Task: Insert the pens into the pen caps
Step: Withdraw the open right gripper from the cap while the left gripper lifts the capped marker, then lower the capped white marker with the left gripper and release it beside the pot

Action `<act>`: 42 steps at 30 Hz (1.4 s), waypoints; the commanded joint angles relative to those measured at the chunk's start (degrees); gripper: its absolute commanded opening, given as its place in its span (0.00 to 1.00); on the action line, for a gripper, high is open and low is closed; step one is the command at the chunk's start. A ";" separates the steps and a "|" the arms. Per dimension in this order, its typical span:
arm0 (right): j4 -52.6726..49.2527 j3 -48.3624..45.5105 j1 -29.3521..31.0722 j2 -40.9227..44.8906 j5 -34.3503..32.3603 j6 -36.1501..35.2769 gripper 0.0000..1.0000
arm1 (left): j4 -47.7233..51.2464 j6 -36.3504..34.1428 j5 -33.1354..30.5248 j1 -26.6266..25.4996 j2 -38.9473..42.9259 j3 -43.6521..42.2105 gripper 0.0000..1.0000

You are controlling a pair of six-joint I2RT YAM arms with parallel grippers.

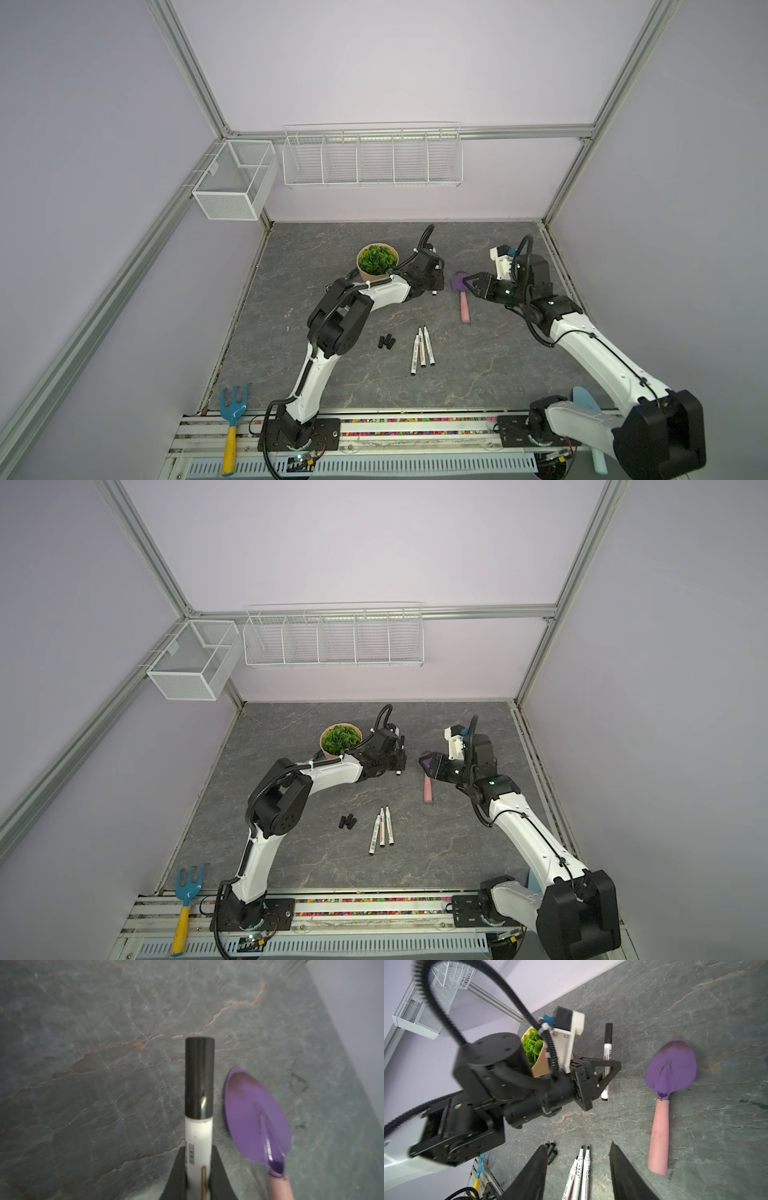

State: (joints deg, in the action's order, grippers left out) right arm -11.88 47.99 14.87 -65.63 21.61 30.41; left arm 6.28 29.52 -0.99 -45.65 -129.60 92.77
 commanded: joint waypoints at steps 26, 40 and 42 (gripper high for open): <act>-1.96 -5.66 -2.20 4.18 -3.85 -0.29 0.46 | 19.75 -2.14 -7.83 -0.49 0.47 8.46 0.46; -1.64 -5.10 -2.13 1.84 -4.72 -1.49 0.46 | 9.53 -21.00 -2.27 -6.50 34.67 -36.26 0.51; -1.40 -5.10 -2.19 1.58 -4.82 -1.52 0.46 | 10.24 -22.17 -2.71 -9.32 36.78 -40.36 0.52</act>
State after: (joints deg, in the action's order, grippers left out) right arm -13.54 43.46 13.10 -63.46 17.39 29.76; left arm 15.49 13.02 -4.99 -52.07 -94.21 56.95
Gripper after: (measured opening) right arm 0.463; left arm 0.516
